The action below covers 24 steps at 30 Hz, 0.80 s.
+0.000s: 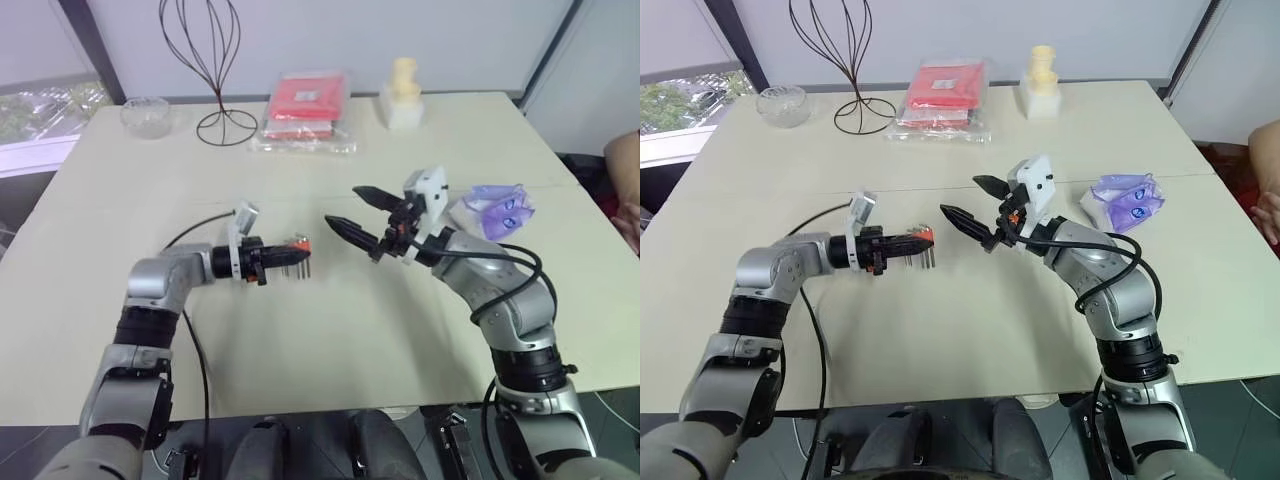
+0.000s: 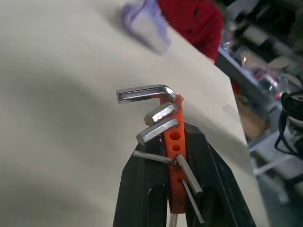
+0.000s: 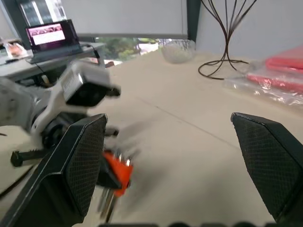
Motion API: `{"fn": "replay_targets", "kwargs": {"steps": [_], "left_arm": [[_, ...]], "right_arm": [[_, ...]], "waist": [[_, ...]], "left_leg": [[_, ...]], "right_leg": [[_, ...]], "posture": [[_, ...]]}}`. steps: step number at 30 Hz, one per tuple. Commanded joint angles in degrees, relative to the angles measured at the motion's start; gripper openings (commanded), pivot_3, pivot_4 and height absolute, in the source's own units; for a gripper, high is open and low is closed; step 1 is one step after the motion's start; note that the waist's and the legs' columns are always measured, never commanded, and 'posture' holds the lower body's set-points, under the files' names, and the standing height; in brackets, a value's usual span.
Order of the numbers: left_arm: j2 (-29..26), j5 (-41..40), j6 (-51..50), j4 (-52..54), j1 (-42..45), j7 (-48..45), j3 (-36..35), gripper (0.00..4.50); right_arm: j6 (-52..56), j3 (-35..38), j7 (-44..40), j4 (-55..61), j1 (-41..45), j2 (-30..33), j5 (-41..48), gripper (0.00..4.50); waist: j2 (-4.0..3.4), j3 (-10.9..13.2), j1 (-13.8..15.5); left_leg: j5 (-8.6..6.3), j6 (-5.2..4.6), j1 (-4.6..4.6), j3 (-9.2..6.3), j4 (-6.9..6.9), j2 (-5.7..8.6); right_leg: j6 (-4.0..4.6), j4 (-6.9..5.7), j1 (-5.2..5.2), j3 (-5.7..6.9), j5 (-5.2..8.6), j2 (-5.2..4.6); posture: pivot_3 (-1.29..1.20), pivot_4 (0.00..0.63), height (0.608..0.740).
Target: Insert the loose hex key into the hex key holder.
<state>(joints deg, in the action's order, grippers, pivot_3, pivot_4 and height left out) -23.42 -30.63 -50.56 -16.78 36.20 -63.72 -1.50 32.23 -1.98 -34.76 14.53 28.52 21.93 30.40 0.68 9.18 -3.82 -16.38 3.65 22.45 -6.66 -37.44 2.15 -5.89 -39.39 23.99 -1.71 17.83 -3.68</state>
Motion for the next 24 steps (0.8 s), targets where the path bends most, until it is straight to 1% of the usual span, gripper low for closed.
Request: {"fn": "replay_targets", "kwargs": {"steps": [1,2,3,5,6,7,10,13,15,18,20,24], "left_arm": [[0.7,-2.0,-2.8,-1.2,0.9,4.1,-3.1,0.45],[0.9,-1.8,-3.1,-2.3,1.0,5.2,-3.5,0.91],[0.7,-1.3,-3.3,-3.3,1.1,6.1,-3.4,1.14],[0.1,-0.1,-2.7,-4.3,0.8,6.8,-2.4,2.03],[-0.2,0.3,-2.5,-4.6,0.6,7.0,-1.9,2.53],[-0.6,0.8,-2.7,-5.0,0.5,7.3,-1.4,3.19],[-1.2,1.7,-2.4,-4.9,-0.1,8.6,-1.1,4.48],[-1.6,3.9,0.1,-4.0,-1.0,11.5,-0.8,4.48],[-2.4,7.9,6.8,-3.0,-2.3,14.7,-0.1,4.48],[-3.9,10.2,13.5,1.5,-4.8,18.3,-1.6,4.48],[-3.9,9.4,17.4,7.4,-7.5,20.5,-4.8,4.48],[-2.2,6.2,18.6,17.8,-12.1,25.7,-9.9,4.48]], "right_arm": [[-1.6,-0.5,0.6,2.1,0.4,-1.4,-0.7,4.45],[-1.8,-0.6,0.8,2.0,0.3,-1.9,-0.9,4.5],[-1.9,-0.8,1.0,1.9,0.3,-2.3,-1.1,4.5],[-2.1,-0.9,1.2,1.8,0.3,-2.8,-1.3,4.5],[-2.1,-0.9,1.3,1.7,0.2,-3.0,-1.4,4.5],[-2.1,-0.9,1.4,1.7,0.2,-3.1,-1.5,4.5],[-2.1,-0.7,1.4,1.5,0.1,-3.4,-1.6,4.5],[-2.2,-0.4,1.2,1.3,-0.1,-3.4,-1.7,4.5],[-2.3,-0.4,1.1,1.2,-0.3,-3.3,-1.9,4.5],[-2.6,-0.1,1.6,1.9,-1.3,-2.7,-2.8,4.5],[-4.3,1.2,3.8,2.4,-3.2,-2.6,-4.5,4.5],[-8.4,3.0,7.9,1.6,-7.4,-2.9,-8.7,4.5]], "waist": [[0.0,0.0,0.1],[0.0,0.0,0.1],[0.0,0.0,0.1],[0.0,0.0,0.1],[0.0,0.0,0.1],[0.0,0.0,0.1],[0.0,0.0,0.1],[0.0,0.0,0.2],[0.0,0.0,0.2],[0.0,0.0,-0.1],[0.0,0.0,-0.1],[0.01,0.0,0.5]], "left_leg": [[0.0,0.0,0.0,0.0,-0.01,0.0],[0.01,0.01,-0.01,0.0,-0.02,0.01],[0.03,0.06,-0.01,0.01,-0.01,0.01],[0.05,0.09,-0.01,0.0,0.0,0.01],[0.07,0.13,-0.01,0.0,0.01,0.01],[0.11,0.2,-0.01,0.01,0.01,0.01],[0.14,0.25,-0.03,0.01,0.01,0.01],[0.14,0.25,-0.08,0.0,0.01,0.01],[0.14,0.25,-0.09,0.01,0.02,0.0],[0.15,0.28,-0.13,0.02,0.06,-0.04],[0.15,0.27,-0.14,0.04,0.11,-0.06],[0.15,0.28,0.02,0.06,0.14,-0.05]], "right_leg": [[0.0,0.01,-0.02,0.0,0.0,0.0],[0.0,0.01,-0.02,0.0,0.0,-0.01],[0.0,0.01,-0.02,0.0,0.0,-0.02],[0.0,0.01,-0.01,0.0,0.0,-0.01],[0.0,0.01,-0.01,0.01,0.0,-0.01],[0.0,0.01,-0.01,0.01,0.0,-0.02],[0.0,0.01,-0.03,0.0,0.0,-0.02],[0.0,0.01,-0.09,0.0,0.0,-0.02],[0.0,0.01,-0.09,0.0,0.0,-0.02],[0.01,0.01,-0.09,-0.02,0.0,-0.02],[0.01,0.02,-0.05,-0.05,0.0,-0.02],[0.01,0.07,0.1,-0.12,0.0,-0.09]], "posture": [[0.0,0.15,0.74],[0.0,0.15,0.74],[0.0,0.15,0.74],[0.0,0.15,0.74],[0.0,0.15,0.74],[0.0,0.15,0.74],[0.0,0.15,0.74],[0.0,0.15,0.74],[0.0,0.15,0.74],[0.0,0.15,0.74],[0.0,0.15,0.74],[0.0,0.15,0.74]]}}
